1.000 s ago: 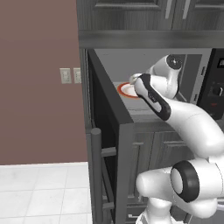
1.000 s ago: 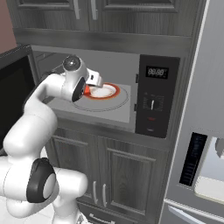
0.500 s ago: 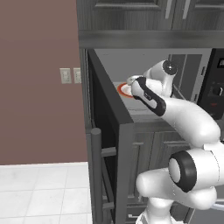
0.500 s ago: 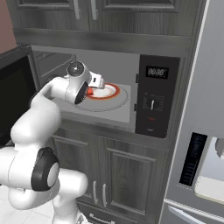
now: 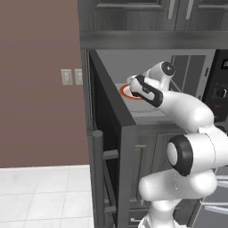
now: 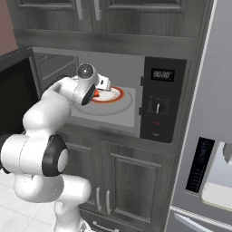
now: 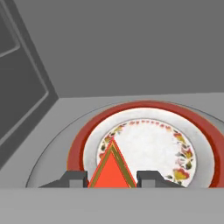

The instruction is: Pick the cheese from the counter and place it in the microwave.

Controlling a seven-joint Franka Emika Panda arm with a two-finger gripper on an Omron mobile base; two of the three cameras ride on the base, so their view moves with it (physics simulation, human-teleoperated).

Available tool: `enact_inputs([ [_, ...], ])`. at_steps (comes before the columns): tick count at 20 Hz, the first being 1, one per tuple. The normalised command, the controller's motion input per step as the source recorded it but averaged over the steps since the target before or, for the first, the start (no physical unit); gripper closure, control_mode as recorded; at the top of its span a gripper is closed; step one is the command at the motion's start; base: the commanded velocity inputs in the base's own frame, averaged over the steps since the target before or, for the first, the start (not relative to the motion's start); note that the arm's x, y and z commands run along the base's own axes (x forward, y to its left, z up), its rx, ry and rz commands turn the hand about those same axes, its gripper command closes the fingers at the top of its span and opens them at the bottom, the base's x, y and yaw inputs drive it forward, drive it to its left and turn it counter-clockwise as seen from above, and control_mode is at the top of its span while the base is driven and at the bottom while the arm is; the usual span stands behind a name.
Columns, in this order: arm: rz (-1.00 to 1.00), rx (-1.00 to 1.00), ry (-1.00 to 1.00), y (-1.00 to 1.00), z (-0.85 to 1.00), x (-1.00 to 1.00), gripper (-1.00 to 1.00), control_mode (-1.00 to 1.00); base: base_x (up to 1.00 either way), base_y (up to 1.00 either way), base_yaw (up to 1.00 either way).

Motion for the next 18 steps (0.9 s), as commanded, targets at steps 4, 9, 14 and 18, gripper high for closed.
enact_inputs([
  [4,0.0,0.05,0.0,-0.02,-0.1,0.22,1.0,-1.0,0.0,0.0,0.0],
  [9,0.0,0.06,0.0,-0.07,-0.04,0.38,1.0,-1.0,0.0,0.0,0.0],
  [14,0.0,0.06,0.0,0.0,-0.22,0.19,1.0,-1.0,0.0,0.0,0.0],
  [18,0.0,0.05,0.0,-0.02,-0.28,0.14,1.0,-1.0,0.0,0.0,0.0],
])
